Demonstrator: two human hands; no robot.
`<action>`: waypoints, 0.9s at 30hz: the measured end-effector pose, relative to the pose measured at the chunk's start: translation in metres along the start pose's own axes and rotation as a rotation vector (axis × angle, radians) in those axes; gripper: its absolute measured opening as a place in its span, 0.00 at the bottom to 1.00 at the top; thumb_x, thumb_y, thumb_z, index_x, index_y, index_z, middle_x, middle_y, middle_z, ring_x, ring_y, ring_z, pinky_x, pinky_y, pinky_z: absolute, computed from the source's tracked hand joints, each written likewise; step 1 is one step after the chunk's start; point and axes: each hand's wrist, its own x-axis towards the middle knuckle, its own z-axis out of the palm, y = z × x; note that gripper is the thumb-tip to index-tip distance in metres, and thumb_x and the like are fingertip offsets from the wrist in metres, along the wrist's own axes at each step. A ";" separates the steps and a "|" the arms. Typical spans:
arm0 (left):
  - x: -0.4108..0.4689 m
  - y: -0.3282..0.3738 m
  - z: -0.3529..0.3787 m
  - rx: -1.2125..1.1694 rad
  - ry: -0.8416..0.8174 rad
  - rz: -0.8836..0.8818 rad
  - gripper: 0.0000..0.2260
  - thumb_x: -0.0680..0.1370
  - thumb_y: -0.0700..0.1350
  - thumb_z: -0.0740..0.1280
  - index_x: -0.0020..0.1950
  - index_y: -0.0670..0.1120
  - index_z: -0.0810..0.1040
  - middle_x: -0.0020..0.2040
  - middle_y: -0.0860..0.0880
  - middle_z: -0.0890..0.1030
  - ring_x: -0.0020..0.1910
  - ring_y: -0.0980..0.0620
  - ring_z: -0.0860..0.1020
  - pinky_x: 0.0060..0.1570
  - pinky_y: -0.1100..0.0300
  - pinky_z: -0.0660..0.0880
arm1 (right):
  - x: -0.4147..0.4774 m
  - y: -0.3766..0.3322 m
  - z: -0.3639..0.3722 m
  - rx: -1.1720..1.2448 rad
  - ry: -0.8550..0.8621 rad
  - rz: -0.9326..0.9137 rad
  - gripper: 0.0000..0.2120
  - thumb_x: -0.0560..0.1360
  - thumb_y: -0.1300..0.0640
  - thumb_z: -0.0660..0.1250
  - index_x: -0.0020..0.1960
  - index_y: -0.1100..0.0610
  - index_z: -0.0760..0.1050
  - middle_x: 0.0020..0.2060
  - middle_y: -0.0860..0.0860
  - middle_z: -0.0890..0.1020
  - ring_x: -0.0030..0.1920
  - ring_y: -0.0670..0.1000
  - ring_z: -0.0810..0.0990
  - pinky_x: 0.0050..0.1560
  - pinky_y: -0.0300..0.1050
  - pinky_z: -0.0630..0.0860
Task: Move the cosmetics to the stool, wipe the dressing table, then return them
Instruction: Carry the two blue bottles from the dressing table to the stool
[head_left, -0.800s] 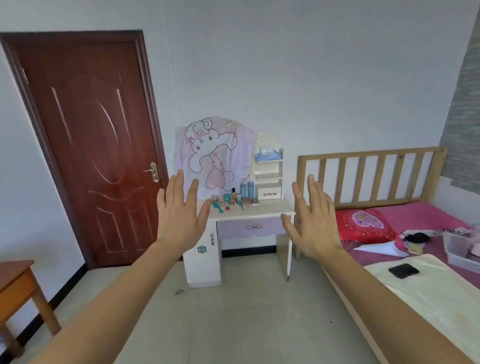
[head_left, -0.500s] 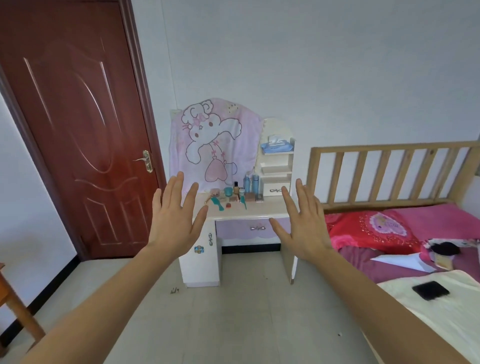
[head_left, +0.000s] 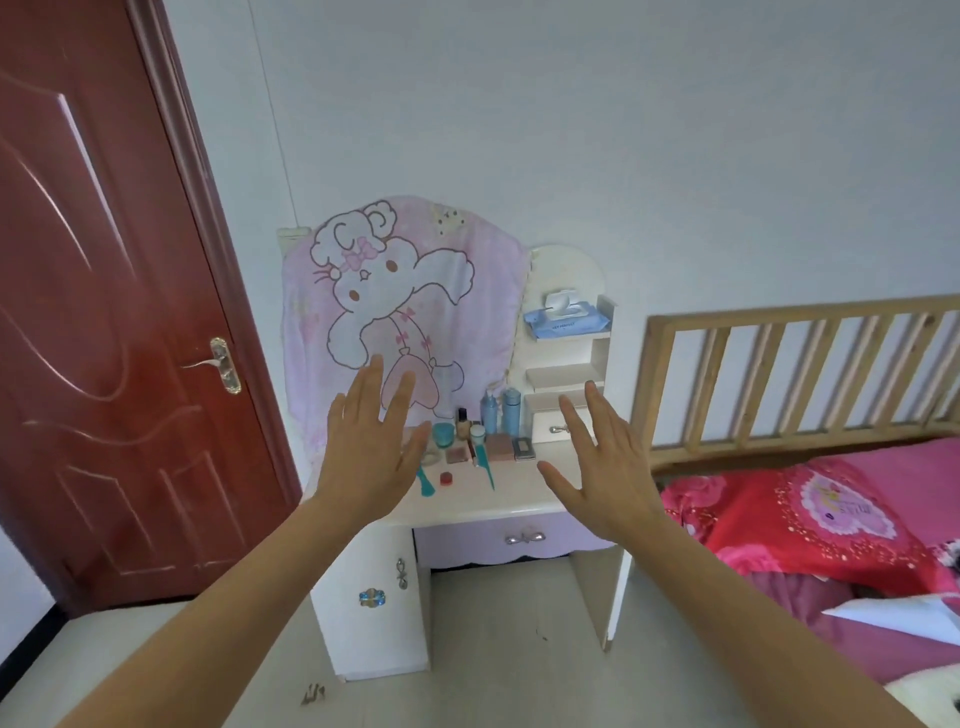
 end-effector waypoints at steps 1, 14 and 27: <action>0.021 -0.002 0.018 -0.022 -0.014 0.005 0.28 0.82 0.58 0.53 0.80 0.48 0.55 0.80 0.42 0.46 0.79 0.42 0.49 0.74 0.40 0.54 | 0.015 0.013 0.012 0.006 0.001 0.016 0.37 0.79 0.37 0.58 0.81 0.52 0.50 0.80 0.57 0.47 0.79 0.58 0.52 0.75 0.60 0.60; 0.246 -0.032 0.297 0.004 -0.253 -0.014 0.27 0.79 0.62 0.53 0.76 0.54 0.56 0.80 0.46 0.52 0.77 0.42 0.57 0.71 0.43 0.57 | 0.196 0.205 0.211 0.089 -0.044 0.208 0.27 0.78 0.47 0.67 0.73 0.56 0.69 0.77 0.58 0.61 0.70 0.61 0.71 0.57 0.55 0.77; 0.353 -0.073 0.505 -0.218 -0.595 -0.118 0.26 0.80 0.56 0.60 0.76 0.55 0.57 0.79 0.52 0.54 0.77 0.48 0.57 0.73 0.49 0.57 | 0.317 0.276 0.407 0.303 -0.466 0.300 0.23 0.81 0.47 0.61 0.74 0.50 0.62 0.69 0.48 0.71 0.62 0.49 0.77 0.59 0.44 0.74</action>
